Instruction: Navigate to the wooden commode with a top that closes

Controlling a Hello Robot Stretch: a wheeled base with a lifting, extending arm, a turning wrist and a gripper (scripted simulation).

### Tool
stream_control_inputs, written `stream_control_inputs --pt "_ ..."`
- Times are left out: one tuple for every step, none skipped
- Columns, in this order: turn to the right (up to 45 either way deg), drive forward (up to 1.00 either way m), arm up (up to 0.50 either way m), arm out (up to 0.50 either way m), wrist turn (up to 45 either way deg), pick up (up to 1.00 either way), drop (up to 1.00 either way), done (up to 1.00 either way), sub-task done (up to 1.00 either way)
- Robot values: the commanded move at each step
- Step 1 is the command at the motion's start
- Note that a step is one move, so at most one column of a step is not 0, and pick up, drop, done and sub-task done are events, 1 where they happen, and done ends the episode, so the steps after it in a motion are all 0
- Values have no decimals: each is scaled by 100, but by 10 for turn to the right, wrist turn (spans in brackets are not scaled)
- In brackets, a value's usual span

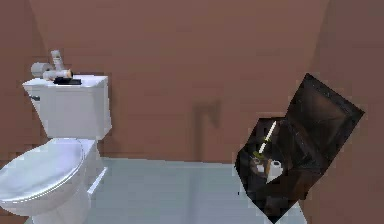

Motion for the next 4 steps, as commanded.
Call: stream_control_inputs --pt "-60 0 0 0 0 0 0 0 0" --pt "0 15 0 0 0 0 0 0 0" --pt "330 0 0 0 0 0 0 0 0" --pt "0 0 0 0 0 0 0 100 0"
